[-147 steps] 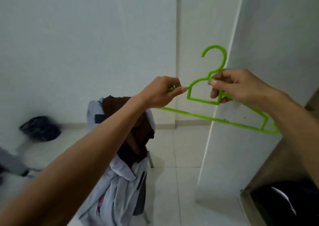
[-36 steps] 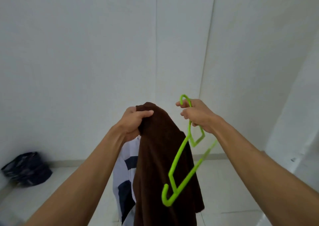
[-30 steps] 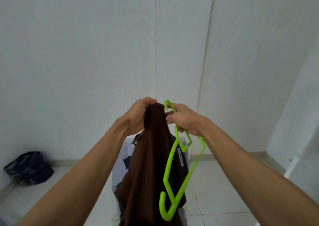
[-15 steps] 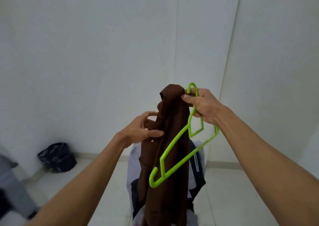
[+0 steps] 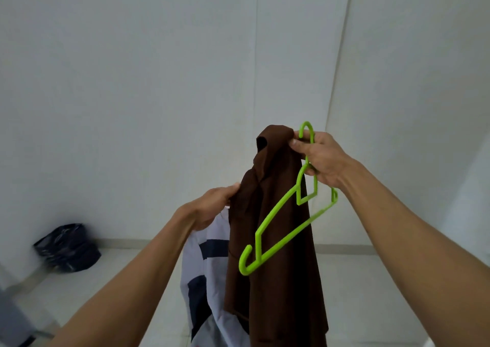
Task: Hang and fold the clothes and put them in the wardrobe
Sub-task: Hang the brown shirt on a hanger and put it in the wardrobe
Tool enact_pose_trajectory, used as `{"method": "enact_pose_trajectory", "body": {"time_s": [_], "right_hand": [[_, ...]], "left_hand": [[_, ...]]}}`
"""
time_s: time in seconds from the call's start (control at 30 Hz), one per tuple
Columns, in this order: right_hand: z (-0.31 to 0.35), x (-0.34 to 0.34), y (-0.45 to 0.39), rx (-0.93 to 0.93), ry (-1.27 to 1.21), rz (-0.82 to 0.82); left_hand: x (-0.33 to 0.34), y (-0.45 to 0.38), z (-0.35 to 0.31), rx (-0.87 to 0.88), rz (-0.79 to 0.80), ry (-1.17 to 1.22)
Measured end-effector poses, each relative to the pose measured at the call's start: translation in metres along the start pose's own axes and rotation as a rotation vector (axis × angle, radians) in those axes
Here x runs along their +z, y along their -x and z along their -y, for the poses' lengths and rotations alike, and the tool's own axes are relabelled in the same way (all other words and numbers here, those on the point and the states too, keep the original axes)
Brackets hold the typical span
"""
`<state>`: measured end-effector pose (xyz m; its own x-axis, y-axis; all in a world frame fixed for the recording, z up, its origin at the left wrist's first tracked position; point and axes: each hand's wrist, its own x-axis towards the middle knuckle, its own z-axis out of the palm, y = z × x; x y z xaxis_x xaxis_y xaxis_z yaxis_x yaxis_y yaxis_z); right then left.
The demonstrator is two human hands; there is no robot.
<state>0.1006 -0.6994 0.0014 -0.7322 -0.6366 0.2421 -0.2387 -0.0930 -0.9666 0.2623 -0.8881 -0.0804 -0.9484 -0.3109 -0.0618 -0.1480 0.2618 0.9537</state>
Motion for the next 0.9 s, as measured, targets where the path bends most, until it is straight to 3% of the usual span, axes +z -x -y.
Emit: {"method": "enact_pose_trajectory", "body": {"time_s": [0.2,0.23,0.3,0.4,0.57,0.73,0.9], "right_hand": [[-0.003,-0.017,0.001,0.008,0.062,-0.032],[-0.004,-0.020,0.001,0.010,0.069,-0.040],[-0.008,-0.024,0.002,0.004,0.079,-0.054],[-0.012,-0.029,0.003,-0.005,0.087,-0.066],[-0.022,-0.015,0.000,-0.010,0.185,-0.099],[-0.029,-0.009,0.000,0.108,0.330,-0.062],[0.004,-0.005,0.002,0.036,0.344,-0.249]], "left_hand": [[-0.009,-0.010,-0.004,0.150,0.035,-0.391],[-0.010,-0.014,-0.003,0.169,-0.022,-0.480],[-0.014,-0.020,-0.001,0.203,-0.282,-0.576],[-0.018,-0.020,-0.006,0.152,-0.635,-0.421],[-0.014,-0.025,-0.034,0.029,-0.875,-0.076],[-0.030,-0.018,-0.050,0.248,-0.806,-0.319],[-0.046,-0.011,-0.056,0.293,-0.616,-0.598]]}}
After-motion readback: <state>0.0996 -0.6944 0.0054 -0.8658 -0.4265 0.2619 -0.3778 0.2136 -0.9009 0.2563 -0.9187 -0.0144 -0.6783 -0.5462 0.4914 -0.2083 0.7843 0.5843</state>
